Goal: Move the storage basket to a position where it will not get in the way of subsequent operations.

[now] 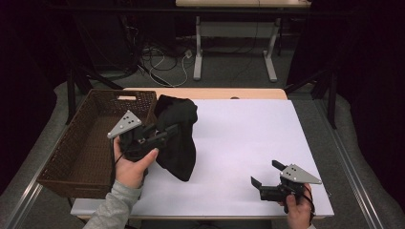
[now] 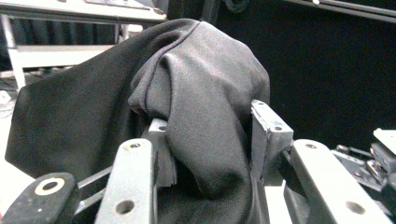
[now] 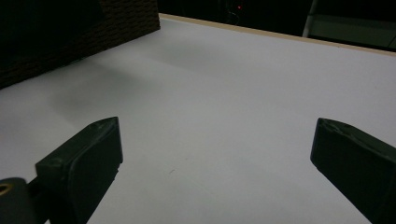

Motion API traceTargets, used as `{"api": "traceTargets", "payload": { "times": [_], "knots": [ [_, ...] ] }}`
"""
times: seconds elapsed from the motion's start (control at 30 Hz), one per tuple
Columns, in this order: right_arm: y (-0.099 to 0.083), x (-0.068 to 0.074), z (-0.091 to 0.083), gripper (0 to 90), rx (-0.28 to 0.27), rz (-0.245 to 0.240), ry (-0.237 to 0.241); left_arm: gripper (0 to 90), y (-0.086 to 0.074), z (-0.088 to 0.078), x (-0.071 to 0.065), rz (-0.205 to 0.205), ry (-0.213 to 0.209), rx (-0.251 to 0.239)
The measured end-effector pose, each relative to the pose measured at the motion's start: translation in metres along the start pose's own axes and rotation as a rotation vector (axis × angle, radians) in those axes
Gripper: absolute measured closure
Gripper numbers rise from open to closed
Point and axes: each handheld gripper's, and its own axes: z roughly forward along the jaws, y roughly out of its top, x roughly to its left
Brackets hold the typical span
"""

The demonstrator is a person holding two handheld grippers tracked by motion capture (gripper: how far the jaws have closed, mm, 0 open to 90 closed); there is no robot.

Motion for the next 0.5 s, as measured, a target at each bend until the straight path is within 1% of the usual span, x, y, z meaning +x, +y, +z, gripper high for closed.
{"api": "traceTargets", "payload": {
  "times": [0.1,0.2,0.3,0.33,0.43,0.5],
  "knots": [
    [0.0,0.0,0.0,1.8,-0.001,0.0,0.004,58.9,-0.007,0.006,-0.004,-0.006,-0.018,0.015],
    [0.0,0.0,0.0,1.8,-0.001,0.001,0.0,58.9,-0.015,0.011,-0.008,-0.004,-0.027,0.028],
    [0.0,0.0,0.0,1.8,-0.001,-0.002,0.002,58.9,-0.022,0.016,-0.008,0.002,-0.028,0.05],
    [0.0,0.001,0.0,1.8,-0.003,0.001,0.002,58.9,-0.024,0.017,-0.009,-0.01,-0.029,0.054],
    [0.0,0.001,0.0,1.8,-0.002,-0.001,0.003,58.9,-0.031,0.02,-0.008,-0.014,-0.031,0.074],
    [0.0,0.001,0.0,1.8,-0.002,-0.003,0.003,58.9,-0.035,0.021,-0.008,-0.007,-0.029,0.091]
  ]
}}
